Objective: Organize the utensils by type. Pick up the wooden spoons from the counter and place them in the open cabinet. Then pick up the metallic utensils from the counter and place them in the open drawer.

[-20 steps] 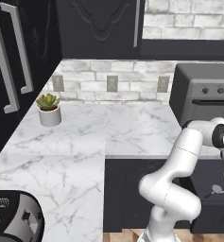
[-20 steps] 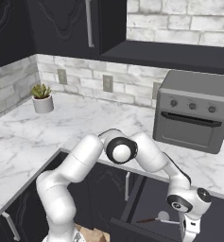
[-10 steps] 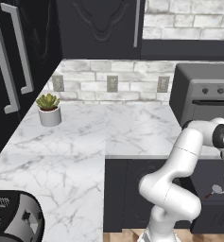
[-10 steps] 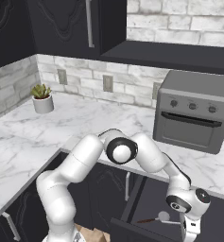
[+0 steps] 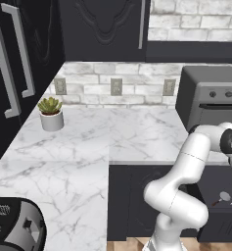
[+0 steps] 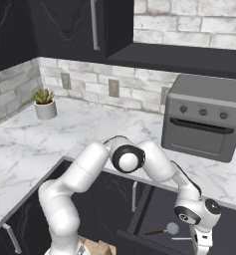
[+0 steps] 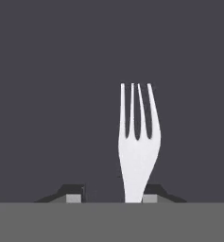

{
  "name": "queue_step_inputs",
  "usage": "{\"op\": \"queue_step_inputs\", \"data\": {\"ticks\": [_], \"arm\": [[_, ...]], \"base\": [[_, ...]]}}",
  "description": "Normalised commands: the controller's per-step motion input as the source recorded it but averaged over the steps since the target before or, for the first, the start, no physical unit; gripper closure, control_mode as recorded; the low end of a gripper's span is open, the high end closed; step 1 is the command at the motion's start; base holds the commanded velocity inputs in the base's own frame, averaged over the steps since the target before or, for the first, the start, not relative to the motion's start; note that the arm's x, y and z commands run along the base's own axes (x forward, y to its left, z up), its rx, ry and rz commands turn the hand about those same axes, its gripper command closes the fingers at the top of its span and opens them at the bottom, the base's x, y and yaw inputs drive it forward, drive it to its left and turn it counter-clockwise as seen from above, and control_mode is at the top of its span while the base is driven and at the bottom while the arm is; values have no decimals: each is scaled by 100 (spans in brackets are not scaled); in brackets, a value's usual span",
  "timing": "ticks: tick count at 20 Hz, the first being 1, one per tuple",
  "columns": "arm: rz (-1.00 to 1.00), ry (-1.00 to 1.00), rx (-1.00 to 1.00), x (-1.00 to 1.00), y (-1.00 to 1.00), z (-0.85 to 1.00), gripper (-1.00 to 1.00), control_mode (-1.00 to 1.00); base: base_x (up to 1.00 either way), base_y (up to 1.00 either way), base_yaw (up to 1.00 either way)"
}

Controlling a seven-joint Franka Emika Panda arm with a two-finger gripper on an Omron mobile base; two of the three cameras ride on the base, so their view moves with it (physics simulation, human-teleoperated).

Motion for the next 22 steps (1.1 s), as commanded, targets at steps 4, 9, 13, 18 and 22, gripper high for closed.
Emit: {"op": "queue_step_inputs", "data": {"ticks": [4,9,13,18,22], "arm": [[7,0,0,-5,-3,-5,-100,-100],[8,1,0,-17,-1,26,-100,-100],[12,0,0,-16,0,52,-100,-100],[16,-2,-2,-28,21,72,-100,-100],[28,-16,-8,-17,53,68,-100,-100]], "base": [[0,0,0],[0,0,0],[0,0,0],[0,0,0],[0,0,0]]}}
